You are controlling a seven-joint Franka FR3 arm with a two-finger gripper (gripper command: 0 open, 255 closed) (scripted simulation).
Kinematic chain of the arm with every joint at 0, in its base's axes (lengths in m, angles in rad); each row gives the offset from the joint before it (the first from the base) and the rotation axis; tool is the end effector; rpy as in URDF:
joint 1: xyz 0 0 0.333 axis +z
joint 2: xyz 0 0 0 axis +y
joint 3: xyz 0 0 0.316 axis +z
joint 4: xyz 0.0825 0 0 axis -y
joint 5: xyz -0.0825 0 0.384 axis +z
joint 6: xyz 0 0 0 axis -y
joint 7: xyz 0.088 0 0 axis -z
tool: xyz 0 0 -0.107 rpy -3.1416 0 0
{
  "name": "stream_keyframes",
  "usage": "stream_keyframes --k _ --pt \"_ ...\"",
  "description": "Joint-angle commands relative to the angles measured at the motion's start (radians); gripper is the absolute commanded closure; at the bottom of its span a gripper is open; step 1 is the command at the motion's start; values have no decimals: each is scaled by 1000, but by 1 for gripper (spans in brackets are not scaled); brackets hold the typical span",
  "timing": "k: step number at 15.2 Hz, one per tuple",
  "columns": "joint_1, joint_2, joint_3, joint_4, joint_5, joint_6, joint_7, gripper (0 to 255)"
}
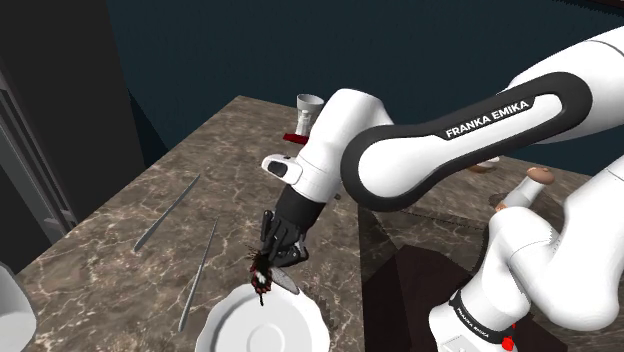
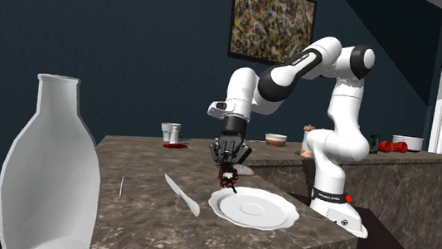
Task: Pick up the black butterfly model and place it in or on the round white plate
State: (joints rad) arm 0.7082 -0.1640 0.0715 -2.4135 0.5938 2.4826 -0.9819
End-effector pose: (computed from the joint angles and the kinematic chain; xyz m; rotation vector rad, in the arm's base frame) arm 0.3502 0.3434 0.3969 -2.1572 -1.6905 -0.3712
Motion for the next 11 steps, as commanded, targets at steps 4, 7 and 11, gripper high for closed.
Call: stream_keyframes --k 4,7,11 --pt "-10 -35 0 29 -37 -60 42 255" --pt "-15 -55 0 50 -57 -97 66 255" --pt "-22 -79 -1 80 -80 -147 95 255"
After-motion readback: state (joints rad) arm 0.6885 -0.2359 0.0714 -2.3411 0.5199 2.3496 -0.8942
